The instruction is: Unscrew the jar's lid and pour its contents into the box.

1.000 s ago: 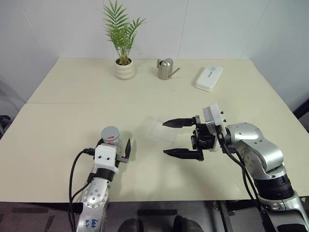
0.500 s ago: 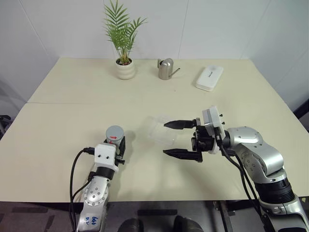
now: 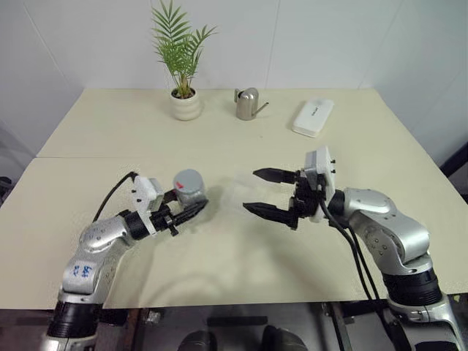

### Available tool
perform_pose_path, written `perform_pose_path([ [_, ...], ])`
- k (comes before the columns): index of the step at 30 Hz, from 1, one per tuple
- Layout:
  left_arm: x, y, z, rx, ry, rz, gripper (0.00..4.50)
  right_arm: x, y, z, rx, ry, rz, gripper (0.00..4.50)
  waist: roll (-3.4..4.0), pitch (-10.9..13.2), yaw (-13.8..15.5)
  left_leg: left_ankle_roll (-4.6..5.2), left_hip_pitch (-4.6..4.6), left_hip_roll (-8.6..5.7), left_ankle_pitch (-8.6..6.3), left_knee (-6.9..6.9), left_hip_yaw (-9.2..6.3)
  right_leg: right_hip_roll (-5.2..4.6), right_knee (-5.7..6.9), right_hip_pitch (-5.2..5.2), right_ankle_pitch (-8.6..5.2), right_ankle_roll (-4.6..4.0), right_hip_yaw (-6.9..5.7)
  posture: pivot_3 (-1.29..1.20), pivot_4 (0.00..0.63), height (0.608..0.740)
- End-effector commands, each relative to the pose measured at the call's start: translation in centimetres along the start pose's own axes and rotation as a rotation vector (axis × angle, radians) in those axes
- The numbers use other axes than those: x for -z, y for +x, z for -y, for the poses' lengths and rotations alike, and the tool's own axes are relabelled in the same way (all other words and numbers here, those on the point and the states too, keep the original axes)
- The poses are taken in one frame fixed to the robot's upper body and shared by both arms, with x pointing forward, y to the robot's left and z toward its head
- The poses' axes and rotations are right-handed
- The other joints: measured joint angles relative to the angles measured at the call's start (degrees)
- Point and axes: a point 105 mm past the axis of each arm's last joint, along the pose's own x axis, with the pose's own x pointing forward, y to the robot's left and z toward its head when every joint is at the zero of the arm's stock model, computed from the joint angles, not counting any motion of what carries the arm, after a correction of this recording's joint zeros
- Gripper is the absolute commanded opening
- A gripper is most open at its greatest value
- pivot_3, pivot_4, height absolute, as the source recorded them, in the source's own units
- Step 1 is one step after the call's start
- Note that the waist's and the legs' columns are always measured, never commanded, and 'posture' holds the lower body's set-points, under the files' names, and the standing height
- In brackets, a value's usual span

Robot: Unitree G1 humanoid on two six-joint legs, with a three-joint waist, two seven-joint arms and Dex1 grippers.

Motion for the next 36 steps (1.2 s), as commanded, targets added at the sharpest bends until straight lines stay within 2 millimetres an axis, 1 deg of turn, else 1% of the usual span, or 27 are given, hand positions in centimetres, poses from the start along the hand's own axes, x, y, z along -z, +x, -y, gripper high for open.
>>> perform_pose_path([
  [1,-1.1,0.9,0.3,0.093,0.008,0.021,1.96,-1.6,1.9,-1.4,-0.024,-0.013,0.053,4.5,0.0,0.0,-0.06,-0.03,0.0,0.03,0.01,0.0,0.0,0.04,0.0,0.0,0.0,0.0,0.02,0.0,0.15,0.74],
  [4,-1.3,1.9,0.3,0.13,0.01,0.03,1.96,-1.1,3.7,-2.2,-0.039,-0.011,0.04,4.5,0.0,0.0,-0.3,-0.09,0.01,0.07,0.05,0.0,0.02,0.17,-0.01,-0.01,0.0,0.0,0.14,0.0,0.15,0.74],
  [6,-1.4,2.2,0.4,0.144,0.009,0.031,1.96,-0.9,4.3,-2.4,-0.047,-0.009,0.034,4.5,0.0,0.0,-0.39,-0.09,0.01,0.1,0.05,0.0,0.05,0.26,-0.02,-0.02,0.0,0.0,0.23,0.0,0.15,0.74],
  [11,-1.1,2.5,0.9,0.178,0.013,0.016,1.96,-0.7,5.7,-1.8,-0.042,-0.015,0.015,4.5,0.0,0.0,-1.2,-0.11,0.01,0.15,0.06,0.01,0.1,0.34,-0.01,-0.05,0.0,0.0,0.33,0.0,0.15,0.74],
  [18,-1.0,2.3,0.9,0.17,0.022,0.003,1.96,-1.1,6.4,-1.2,-0.038,0.006,0.027,4.5,0.0,0.0,-1.32,-0.19,0.02,0.27,0.08,0.0,0.13,0.48,0.0,-0.1,0.0,-0.01,0.43,0.0,0.15,0.74],
  [23,-1.0,2.3,1.0,0.17,0.026,0.002,1.96,-1.2,6.5,-1.4,-0.055,0.014,0.03,4.5,0.0,0.0,-1.28,-0.19,0.02,0.28,0.08,-0.01,0.13,0.48,-0.01,-0.1,0.0,-0.01,0.44,0.0,0.15,0.74],
  [26,-1.1,2.3,1.1,0.168,0.028,0.006,1.96,-1.3,6.6,-1.6,-0.071,0.025,0.037,3.9,0.0,0.0,-1.32,-0.19,0.02,0.28,0.08,-0.01,0.13,0.48,-0.01,-0.11,0.0,-0.01,0.45,0.0,0.15,0.74],
  [29,-1.3,2.3,1.0,0.167,0.031,0.012,1.96,-1.1,6.6,-1.9,-0.085,0.028,0.029,2.92,0.0,0.0,-1.31,-0.19,0.02,0.29,0.08,-0.01,0.14,0.48,0.0,-0.11,0.0,-0.01,0.45,0.0,0.15,0.74],
  [34,-2.1,2.6,0.8,0.172,0.03,0.042,1.96,-0.8,6.4,-1.5,-0.082,0.005,0.012,2.92,0.0,0.0,-1.31,-0.19,0.02,0.29,0.07,-0.01,0.14,0.48,0.0,-0.12,0.0,-0.01,0.46,0.0,0.15,0.74],
  [36,-2.4,2.7,1.2,0.229,0.035,0.046,1.96,-1.2,5.8,-1.5,-0.146,-0.023,0.008,2.92,0.0,0.0,-1.28,-0.19,0.01,0.29,0.07,-0.01,0.15,0.49,-0.01,-0.12,0.0,-0.01,0.46,0.0,0.15,0.74],
])
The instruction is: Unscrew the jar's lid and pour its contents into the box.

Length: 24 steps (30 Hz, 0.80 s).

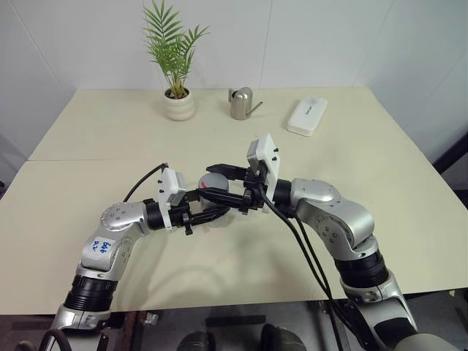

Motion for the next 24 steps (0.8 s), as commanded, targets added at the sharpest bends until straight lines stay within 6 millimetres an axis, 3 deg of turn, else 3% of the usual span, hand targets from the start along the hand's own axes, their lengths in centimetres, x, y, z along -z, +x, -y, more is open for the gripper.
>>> perform_pose_path([
  [1,-2.4,0.3,0.6,0.115,0.06,0.055,1.96,-1.7,-1.0,-1.2,-0.181,-0.085,0.015,2.92,0.0,0.0,0.09,0.0,-0.01,-0.01,0.0,0.0,0.0,0.0,0.0,0.0,0.0,0.0,0.0,0.0,0.15,0.74],
  [8,-4.5,1.4,0.7,0.315,0.051,0.118,1.96,-4.5,-2.9,-2.7,-0.571,-0.15,-0.04,2.92,0.0,0.0,-0.03,0.02,-0.01,0.0,-0.01,0.1,0.04,0.08,0.02,0.01,0.0,0.0,0.01,0.0,0.15,0.74],
  [19,-4.4,1.4,1.4,0.356,0.051,0.117,1.96,-6.0,-2.8,-0.5,-0.554,-0.222,-0.043,2.92,0.0,0.0,-0.1,0.0,-0.01,0.03,-0.02,0.18,0.14,0.13,0.01,0.0,0.0,-0.01,0.06,0.0,0.15,0.74],
  [24,-3.2,0.2,0.7,0.291,0.024,0.049,1.96,-6.3,-3.6,2.2,-0.382,-0.194,-0.034,4.24,0.0,0.0,-0.11,-0.03,-0.01,0.1,-0.03,0.28,0.12,0.13,0.09,0.0,0.0,-0.01,0.07,0.0,0.15,0.74],
])
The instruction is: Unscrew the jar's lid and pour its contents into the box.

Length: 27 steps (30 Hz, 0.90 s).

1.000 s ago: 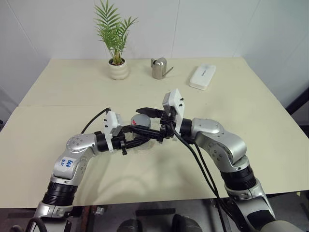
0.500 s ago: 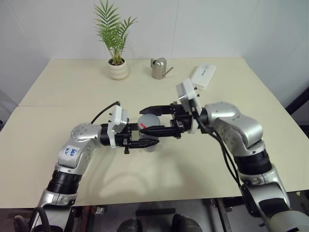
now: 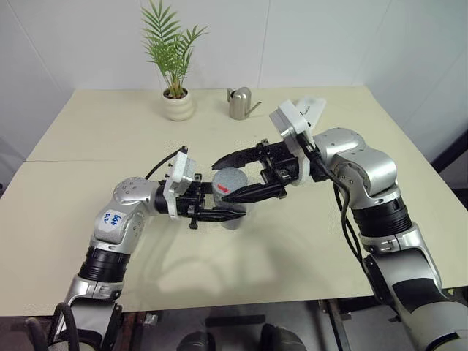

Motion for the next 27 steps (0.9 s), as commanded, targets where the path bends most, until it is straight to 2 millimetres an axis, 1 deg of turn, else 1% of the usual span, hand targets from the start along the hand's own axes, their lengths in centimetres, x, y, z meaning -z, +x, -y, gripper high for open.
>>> perform_pose_path([
  [1,-0.2,-1.3,-0.3,-0.064,0.009,-0.013,1.96,-1.9,-2.2,1.5,0.149,-0.071,0.04,4.49,0.0,0.0,0.05,0.0,0.0,0.0,0.0,0.02,0.0,-0.01,0.01,0.0,0.0,0.0,0.01,0.0,0.15,0.74],
  [4,-0.3,-1.8,-0.8,-0.117,0.016,-0.013,1.96,-2.2,-2.6,1.2,0.164,-0.075,0.051,4.49,0.0,0.0,0.22,-0.01,-0.01,0.01,-0.01,0.04,-0.03,-0.02,0.01,0.0,0.0,-0.01,0.0,0.0,0.15,0.74],
  [6,-0.4,-1.9,-1.1,-0.143,0.021,-0.01,1.96,-2.2,-2.2,0.7,0.163,-0.064,0.069,4.49,0.0,0.0,0.13,-0.03,-0.02,0.02,-0.04,0.03,-0.03,-0.02,-0.01,0.0,0.0,-0.01,0.01,0.0,0.15,0.74],
  [10,-0.4,-1.7,-1.2,-0.158,0.018,-0.005,1.96,-1.6,-0.1,-0.1,0.164,-0.046,0.09,4.49,0.0,0.0,0.07,-0.06,-0.02,0.03,-0.07,0.01,-0.03,0.0,0.0,-0.01,0.0,-0.01,-0.01,0.0,0.15,0.74],
  [13,-0.4,-1.4,-1.3,-0.155,0.019,-0.004,1.96,-1.2,1.4,-0.5,0.164,-0.074,0.079,4.49,0.0,0.0,-0.07,-0.06,-0.01,0.02,-0.07,0.02,0.03,0.0,0.01,-0.03,0.0,-0.01,0.01,0.0,0.15,0.74],
  [15,-0.4,-1.4,-1.3,-0.153,0.019,-0.003,1.96,-1.3,1.9,-0.2,0.18,-0.067,0.081,4.49,0.0,0.0,-0.02,-0.06,-0.01,0.03,-0.07,0.07,0.03,0.01,0.04,-0.03,0.0,-0.01,0.01,0.0,0.15,0.74],
  [18,-0.5,-1.3,-1.1,-0.148,0.019,-0.002,1.96,-1.0,2.5,0.8,0.223,-0.068,0.071,4.49,0.0,0.0,-0.01,-0.06,-0.01,0.03,-0.07,0.12,0.02,0.0,0.07,-0.02,0.0,-0.01,0.04,0.0,0.15,0.74],
  [27,-0.9,-1.1,-0.9,-0.145,0.041,0.018,1.96,-0.8,3.0,2.9,0.272,-0.068,0.07,4.49,0.0,0.0,-0.08,-0.04,-0.02,0.03,-0.09,0.06,0.03,0.02,0.05,-0.05,0.0,-0.01,0.03,0.0,0.15,0.74],
])
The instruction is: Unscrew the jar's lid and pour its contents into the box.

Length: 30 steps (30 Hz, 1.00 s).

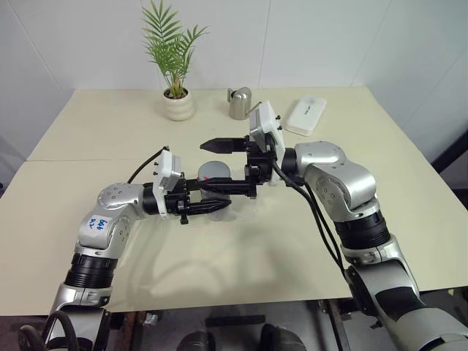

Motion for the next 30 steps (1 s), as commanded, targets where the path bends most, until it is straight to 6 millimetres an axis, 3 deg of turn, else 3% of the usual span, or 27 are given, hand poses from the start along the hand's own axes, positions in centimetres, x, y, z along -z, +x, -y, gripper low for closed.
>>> perform_pose_path([
  [1,-1.2,0.3,0.6,0.025,0.051,0.031,1.96,-1.1,0.3,0.5,0.004,-0.049,0.027,4.49,0.0,0.0,-0.03,0.0,0.0,0.0,0.0,-0.01,0.0,0.0,0.0,0.0,0.0,0.0,0.0,0.0,0.15,0.74],
  [12,-1.6,0.5,0.6,0.028,0.058,0.049,1.96,0.1,-0.7,1.9,0.011,-0.076,-0.026,4.49,0.0,0.0,-0.13,0.0,0.0,-0.01,0.0,0.01,0.02,0.0,0.0,0.0,0.0,0.0,0.01,0.0,0.15,0.74],
  [16,-1.8,0.6,0.6,0.03,0.063,0.053,1.96,0.5,-2.3,3.4,0.063,-0.064,-0.044,4.49,0.0,0.0,-0.21,0.0,0.0,-0.01,0.0,0.01,0.02,0.0,-0.01,0.0,0.0,0.0,0.01,0.0,0.15,0.74],
  [21,-1.7,0.1,0.3,0.016,0.074,0.037,1.96,-0.4,-4.9,5.1,0.141,-0.016,-0.022,4.49,0.0,0.0,-0.25,0.0,0.0,0.0,0.0,0.02,0.02,0.0,0.0,0.01,0.0,0.0,0.01,0.0,0.15,0.74],
  [30,-2.0,-0.3,-0.2,0.001,0.097,0.033,1.96,0.9,-8.9,6.0,0.207,0.046,-0.064,4.49,0.0,0.0,-0.36,0.02,-0.01,-0.01,-0.08,0.01,0.12,0.0,-0.08,0.0,0.0,0.0,0.02,0.0,0.15,0.74],
])
